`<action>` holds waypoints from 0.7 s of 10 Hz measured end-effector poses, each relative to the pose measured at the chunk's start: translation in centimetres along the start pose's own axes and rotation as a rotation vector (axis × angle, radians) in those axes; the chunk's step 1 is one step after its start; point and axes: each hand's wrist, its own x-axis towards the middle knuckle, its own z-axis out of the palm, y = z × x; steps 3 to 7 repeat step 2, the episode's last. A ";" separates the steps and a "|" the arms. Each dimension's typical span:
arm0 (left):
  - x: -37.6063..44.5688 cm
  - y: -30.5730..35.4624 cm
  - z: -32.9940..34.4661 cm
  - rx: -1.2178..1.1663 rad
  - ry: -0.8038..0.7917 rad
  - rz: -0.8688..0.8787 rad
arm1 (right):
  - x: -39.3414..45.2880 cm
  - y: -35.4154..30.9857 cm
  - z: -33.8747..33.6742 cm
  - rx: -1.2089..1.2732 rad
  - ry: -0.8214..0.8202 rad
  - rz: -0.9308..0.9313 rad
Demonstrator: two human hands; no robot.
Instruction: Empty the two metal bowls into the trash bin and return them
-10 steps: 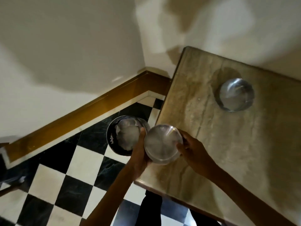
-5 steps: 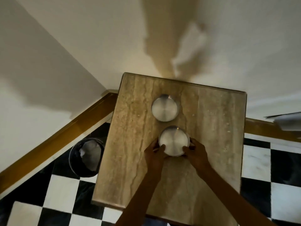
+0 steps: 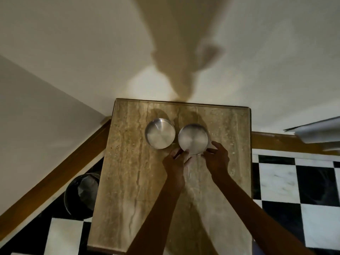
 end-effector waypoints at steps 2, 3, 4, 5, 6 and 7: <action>-1.9 1.3 -1.9 0.130 -0.092 -0.042 | -1.8 0.8 -2.0 0.052 -0.067 -0.039; -1.9 1.3 -1.9 0.130 -0.092 -0.042 | -1.8 0.8 -2.0 0.052 -0.067 -0.039; -1.9 1.3 -1.9 0.130 -0.092 -0.042 | -1.8 0.8 -2.0 0.052 -0.067 -0.039; -1.9 1.3 -1.9 0.130 -0.092 -0.042 | -1.8 0.8 -2.0 0.052 -0.067 -0.039; -1.9 1.3 -1.9 0.130 -0.092 -0.042 | -1.8 0.8 -2.0 0.052 -0.067 -0.039; -1.9 1.3 -1.9 0.130 -0.092 -0.042 | -1.8 0.8 -2.0 0.052 -0.067 -0.039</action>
